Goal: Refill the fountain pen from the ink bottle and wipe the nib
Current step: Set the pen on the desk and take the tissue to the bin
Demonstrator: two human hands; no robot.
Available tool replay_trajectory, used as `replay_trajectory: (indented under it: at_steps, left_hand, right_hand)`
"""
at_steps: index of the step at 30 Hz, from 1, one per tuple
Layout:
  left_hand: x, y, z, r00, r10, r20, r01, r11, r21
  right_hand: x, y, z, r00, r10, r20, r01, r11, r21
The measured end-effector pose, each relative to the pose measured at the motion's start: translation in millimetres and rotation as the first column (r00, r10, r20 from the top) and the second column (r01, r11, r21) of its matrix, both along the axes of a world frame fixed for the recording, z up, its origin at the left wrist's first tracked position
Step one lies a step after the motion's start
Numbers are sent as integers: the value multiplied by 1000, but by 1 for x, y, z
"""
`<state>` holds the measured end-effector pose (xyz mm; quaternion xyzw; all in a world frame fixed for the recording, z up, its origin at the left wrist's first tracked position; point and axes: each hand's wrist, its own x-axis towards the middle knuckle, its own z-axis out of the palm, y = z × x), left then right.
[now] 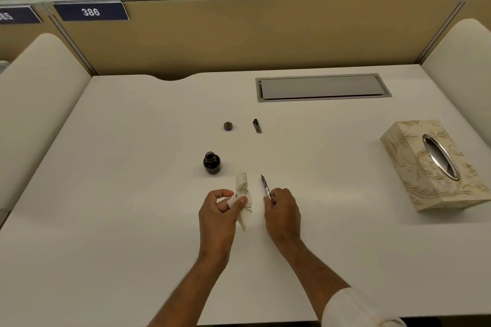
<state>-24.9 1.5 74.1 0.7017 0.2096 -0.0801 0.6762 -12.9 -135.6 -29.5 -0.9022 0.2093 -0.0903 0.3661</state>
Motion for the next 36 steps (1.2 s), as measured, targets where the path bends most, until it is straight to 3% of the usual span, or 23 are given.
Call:
replay_trajectory:
  at_steps: [11, 17, 31, 36]
  left_hand:
    - [-4, 0, -4, 1000, 10, 13, -9, 999, -41]
    - [-10, -1, -13, 997, 51, -60, -55, 996, -69]
    - [-39, -23, -4, 991, 91, -97, -104, 984, -147]
    - [-66, -45, 12, 990, 92, -107, -117, 961, -250]
  right_hand:
    - [-1, -2, 0, 999, 30, -31, -31, 998, -45]
    - [-8, -6, 3, 998, 54, -31, -55, 998, -6]
    - [-68, -36, 34, 985, 93, 143, -94, 996, -4]
    - [-97, -45, 62, 955, 140, 262, -180, 974, 136]
